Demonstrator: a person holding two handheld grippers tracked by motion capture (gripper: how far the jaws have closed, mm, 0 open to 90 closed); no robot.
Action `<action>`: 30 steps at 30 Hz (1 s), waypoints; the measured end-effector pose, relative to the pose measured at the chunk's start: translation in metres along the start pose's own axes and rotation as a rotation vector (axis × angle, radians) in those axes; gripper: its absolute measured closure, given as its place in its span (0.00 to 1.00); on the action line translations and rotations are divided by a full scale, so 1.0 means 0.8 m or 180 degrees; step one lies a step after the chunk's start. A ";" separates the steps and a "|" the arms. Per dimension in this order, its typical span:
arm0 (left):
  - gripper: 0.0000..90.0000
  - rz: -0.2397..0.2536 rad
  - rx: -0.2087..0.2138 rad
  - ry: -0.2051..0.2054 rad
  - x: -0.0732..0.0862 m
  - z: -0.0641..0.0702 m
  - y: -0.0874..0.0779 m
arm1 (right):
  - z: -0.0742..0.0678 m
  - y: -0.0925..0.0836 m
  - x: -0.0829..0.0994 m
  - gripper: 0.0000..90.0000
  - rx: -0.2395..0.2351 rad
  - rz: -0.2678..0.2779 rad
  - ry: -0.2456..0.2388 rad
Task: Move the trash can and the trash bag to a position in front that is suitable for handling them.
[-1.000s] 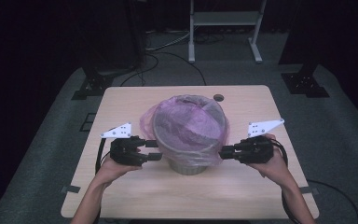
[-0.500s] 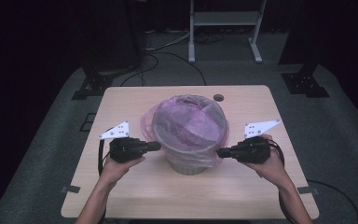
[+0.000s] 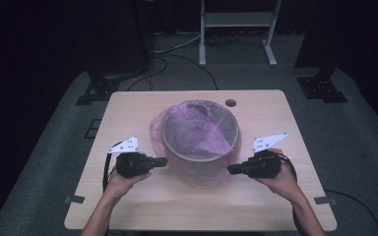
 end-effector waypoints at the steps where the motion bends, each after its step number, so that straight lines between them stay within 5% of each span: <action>1: 1.00 -0.0023 -0.0022 -0.0007 0.003 -0.001 0.001 | -0.001 0.003 0.003 1.00 -0.0006 -0.0047 0.0012; 18: 1.00 -0.0221 -0.0295 -0.0190 0.042 -0.027 -0.004 | 0.009 0.006 0.036 1.00 0.0068 -0.0183 0.0194; 22: 1.00 -0.0115 -0.0207 -0.0185 0.040 -0.024 -0.010 | 0.008 0.000 0.036 0.98 0.0044 -0.0128 0.0190; 26: 0.83 -0.0060 -0.0104 -0.0132 0.030 -0.012 -0.021 | 0.002 -0.018 0.027 0.79 0.0004 0.0067 0.0193; 30: 0.72 -0.0021 -0.0142 -0.0067 0.018 -0.005 -0.034 | -0.004 -0.038 0.010 0.75 0.0127 0.0187 0.0132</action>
Point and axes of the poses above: each handheld gripper's, and its own axes: y roughly forward along the jaws, x roughly out of its underside, z roughly to its right, the point moved 2 cm from there along y, roughly forward along the jaws, and after that the axes turned 7 degrees about -y, right-handed, at the moved point
